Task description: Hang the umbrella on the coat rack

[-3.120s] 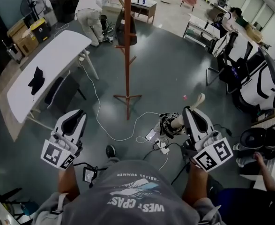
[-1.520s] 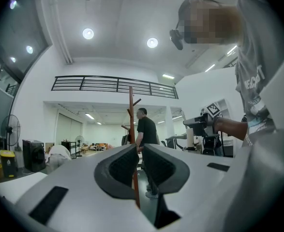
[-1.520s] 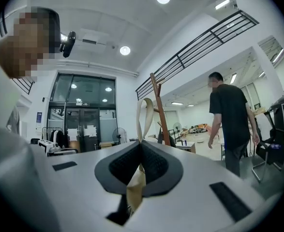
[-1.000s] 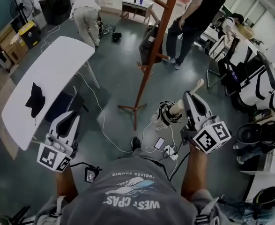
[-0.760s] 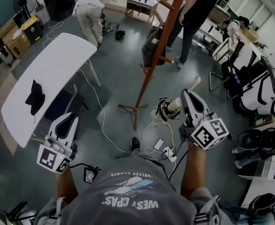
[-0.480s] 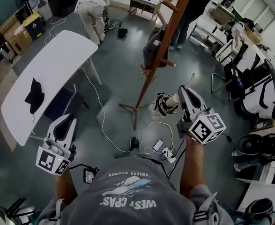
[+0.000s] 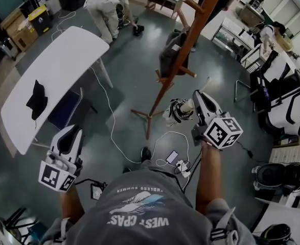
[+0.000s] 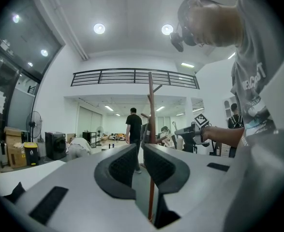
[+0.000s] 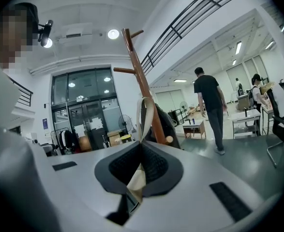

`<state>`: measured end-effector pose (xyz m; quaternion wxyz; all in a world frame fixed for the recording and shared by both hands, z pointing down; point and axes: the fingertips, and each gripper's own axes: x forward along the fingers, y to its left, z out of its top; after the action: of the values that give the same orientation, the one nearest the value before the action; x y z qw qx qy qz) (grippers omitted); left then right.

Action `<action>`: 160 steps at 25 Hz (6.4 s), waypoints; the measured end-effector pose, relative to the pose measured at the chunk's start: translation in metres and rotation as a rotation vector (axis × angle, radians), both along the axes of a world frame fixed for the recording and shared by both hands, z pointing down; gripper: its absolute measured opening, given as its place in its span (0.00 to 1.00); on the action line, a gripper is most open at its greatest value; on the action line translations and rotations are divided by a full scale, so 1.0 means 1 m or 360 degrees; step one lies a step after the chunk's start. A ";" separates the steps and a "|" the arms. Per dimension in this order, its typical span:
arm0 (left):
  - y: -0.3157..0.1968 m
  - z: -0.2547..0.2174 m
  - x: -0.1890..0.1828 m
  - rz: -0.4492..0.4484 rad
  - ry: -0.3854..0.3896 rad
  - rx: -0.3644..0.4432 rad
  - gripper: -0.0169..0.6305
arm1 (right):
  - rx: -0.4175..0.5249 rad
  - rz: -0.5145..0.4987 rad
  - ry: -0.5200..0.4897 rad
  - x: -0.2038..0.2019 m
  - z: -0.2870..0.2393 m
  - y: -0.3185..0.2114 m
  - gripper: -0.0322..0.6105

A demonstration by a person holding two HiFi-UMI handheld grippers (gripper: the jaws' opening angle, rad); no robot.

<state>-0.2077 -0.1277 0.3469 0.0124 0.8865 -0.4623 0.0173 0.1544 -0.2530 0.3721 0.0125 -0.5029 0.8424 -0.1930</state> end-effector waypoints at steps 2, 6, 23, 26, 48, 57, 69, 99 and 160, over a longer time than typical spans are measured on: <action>-0.003 0.002 0.002 -0.0003 0.0001 -0.0010 0.11 | -0.0028 0.0000 0.0003 0.001 0.008 -0.007 0.09; -0.009 0.005 0.006 -0.0004 -0.0004 -0.0034 0.11 | -0.0080 0.0006 0.0005 0.005 0.023 -0.020 0.09; -0.024 0.019 0.019 -0.0020 -0.0004 -0.0094 0.11 | -0.0211 -0.0009 0.0048 0.012 0.071 -0.055 0.09; -0.026 0.023 0.019 -0.0027 -0.0002 -0.0108 0.11 | -0.0225 -0.0019 0.0053 0.009 0.076 -0.059 0.09; -0.047 0.032 0.029 -0.0011 0.0053 -0.0141 0.11 | -0.0255 0.0020 0.0322 0.008 0.085 -0.070 0.09; -0.051 0.032 0.044 0.0029 0.0069 -0.0131 0.11 | -0.0212 -0.0006 0.0691 0.015 0.082 -0.069 0.09; -0.049 0.037 0.047 0.0036 0.0102 -0.0123 0.11 | -0.0182 -0.0088 0.1215 0.022 0.070 -0.071 0.09; -0.051 0.042 0.049 0.0064 0.0129 -0.0139 0.11 | -0.0226 -0.0124 0.1543 0.025 0.076 -0.086 0.09; -0.045 0.043 0.061 0.0033 0.0145 -0.0132 0.11 | -0.0254 -0.0303 0.1726 0.014 0.092 -0.080 0.09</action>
<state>-0.1467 -0.1727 0.3904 0.0700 0.8899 -0.4508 -0.0039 0.1688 -0.3332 0.4644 -0.4785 -0.4512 0.7527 0.0300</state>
